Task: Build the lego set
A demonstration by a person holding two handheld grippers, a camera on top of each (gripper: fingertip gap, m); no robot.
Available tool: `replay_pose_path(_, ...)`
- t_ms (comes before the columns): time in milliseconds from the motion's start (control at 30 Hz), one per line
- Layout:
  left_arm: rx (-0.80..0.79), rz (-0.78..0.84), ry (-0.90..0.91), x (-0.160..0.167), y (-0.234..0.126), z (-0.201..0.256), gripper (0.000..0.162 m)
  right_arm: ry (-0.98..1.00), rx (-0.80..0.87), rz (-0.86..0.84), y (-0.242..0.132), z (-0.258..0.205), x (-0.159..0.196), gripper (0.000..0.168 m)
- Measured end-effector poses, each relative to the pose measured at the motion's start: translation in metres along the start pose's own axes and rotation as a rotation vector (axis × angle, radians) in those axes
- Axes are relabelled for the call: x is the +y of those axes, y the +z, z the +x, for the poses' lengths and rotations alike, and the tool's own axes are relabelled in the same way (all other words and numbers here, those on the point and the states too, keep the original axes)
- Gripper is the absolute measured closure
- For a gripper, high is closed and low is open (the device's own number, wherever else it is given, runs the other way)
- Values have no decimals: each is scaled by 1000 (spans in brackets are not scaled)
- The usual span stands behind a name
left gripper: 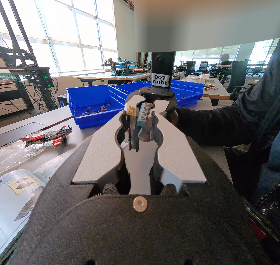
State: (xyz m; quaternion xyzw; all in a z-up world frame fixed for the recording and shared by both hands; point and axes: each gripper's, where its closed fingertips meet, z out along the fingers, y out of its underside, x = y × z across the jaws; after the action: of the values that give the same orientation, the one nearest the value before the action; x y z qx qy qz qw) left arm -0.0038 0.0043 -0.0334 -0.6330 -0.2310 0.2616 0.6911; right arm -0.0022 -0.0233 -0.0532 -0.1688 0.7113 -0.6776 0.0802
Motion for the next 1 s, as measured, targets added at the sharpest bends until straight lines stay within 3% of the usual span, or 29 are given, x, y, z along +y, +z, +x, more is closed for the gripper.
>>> replay_pose_path(100, -17, -22, 6, 5, 3, -2, 121, 1, -2, 15, 0, -1, -3, 150)
replay_pose_path(267, -5, -9, -5, 3, 5, 1, 120, -6, 4, 15, -1, -1, -4, 150)
replay_pose_path(1000, 10, 96, -64, -10, 2, 0, 132, -39, 12, 23, 2, -5, -6, 150)
